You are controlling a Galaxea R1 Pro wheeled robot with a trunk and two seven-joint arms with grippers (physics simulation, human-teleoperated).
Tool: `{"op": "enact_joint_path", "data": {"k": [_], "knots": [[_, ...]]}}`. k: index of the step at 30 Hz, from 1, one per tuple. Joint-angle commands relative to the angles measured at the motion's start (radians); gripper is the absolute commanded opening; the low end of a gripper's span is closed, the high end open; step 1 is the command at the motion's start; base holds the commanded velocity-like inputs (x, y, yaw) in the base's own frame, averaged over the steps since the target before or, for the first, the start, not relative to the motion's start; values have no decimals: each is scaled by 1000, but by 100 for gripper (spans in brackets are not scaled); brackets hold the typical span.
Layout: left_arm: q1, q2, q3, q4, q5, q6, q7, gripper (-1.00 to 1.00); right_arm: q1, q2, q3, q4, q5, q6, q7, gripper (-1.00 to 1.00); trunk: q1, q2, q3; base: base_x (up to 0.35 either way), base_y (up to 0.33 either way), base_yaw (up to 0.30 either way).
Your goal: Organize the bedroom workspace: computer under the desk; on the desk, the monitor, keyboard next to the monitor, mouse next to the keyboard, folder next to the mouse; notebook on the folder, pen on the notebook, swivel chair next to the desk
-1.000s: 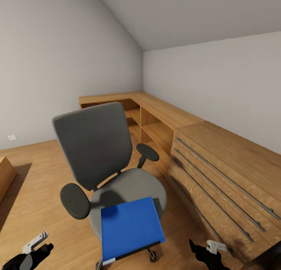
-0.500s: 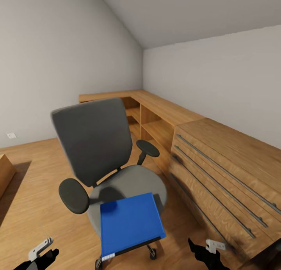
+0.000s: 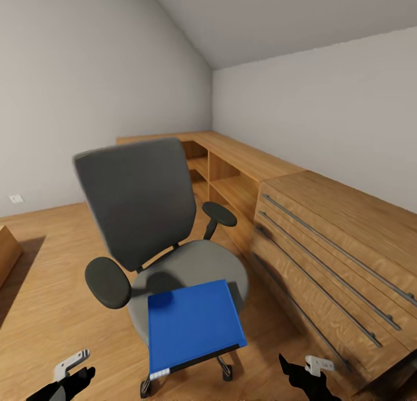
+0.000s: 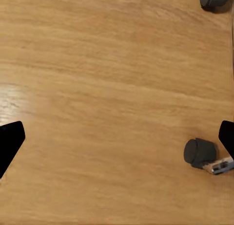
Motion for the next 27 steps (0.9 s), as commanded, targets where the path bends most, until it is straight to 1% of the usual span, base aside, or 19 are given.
{"op": "enact_joint_path", "data": {"k": [1, 5, 7, 9, 12, 14, 17, 18, 21, 22, 24, 27], "knots": [[0, -5, 3, -8, -12, 5, -5, 100, -1, 0, -5, 1, -8, -1, 10, 100, 4, -8, -4, 0, 0, 0], [-1, -17, -10, -21, -18, 2, -6, 100, -1, 0, -5, 1, -8, -2, 10, 100, 19, -36, -17, 0, 0, 0], [0, -22, -15, -24, -20, -16, -11, 100, -1, 0, -5, 1, -8, -4, 9, 100, 27, -50, -23, 0, 0, 0], [0, -22, -17, -22, -18, -25, -13, 100, -1, 0, -5, 1, -8, -5, 10, 100, 34, -64, -29, 0, 0, 0], [0, -16, -17, -6, -15, -34, -15, 100, -1, 0, -5, 1, -7, -7, 9, 100, 46, -85, -39, 0, 0, 0], [0, -12, -19, 5, -18, -36, -13, 100, -1, 0, -5, 1, -7, -8, 9, 100, 54, -99, -45, 0, 0, 0], [0, -14, -21, 14, -26, -36, -10, 100, -1, 0, -5, 1, -7, -8, 9, 100, 65, -120, -54, 0, 0, 0], [0, -14, -22, 19, -31, -35, -9, 100, -1, 0, -5, 1, -7, -8, 9, 100, 69, -127, -57, 0, 0, 0], [-1, -17, -25, 53, -66, -20, 5, 100, -1, 0, -5, 1, -7, -8, 9, 100, 80, -148, -67, 0, 0, 0], [0, -17, -26, 65, -89, -13, 22, 100, -1, 0, -5, 1, -7, -8, 9, 100, 84, -155, -70, 0, 0, 0], [0, -17, -27, 75, -116, -4, 50, 100, -1, 0, -4, 1, -7, -8, 9, 100, 92, -169, -76, 0, 0, 0], [0, -12, -27, 90, -135, 2, 70, 100, -1, 0, -4, 1, -8, -8, 9, 100, 103, -190, -86, 0, 0, 0]]}}
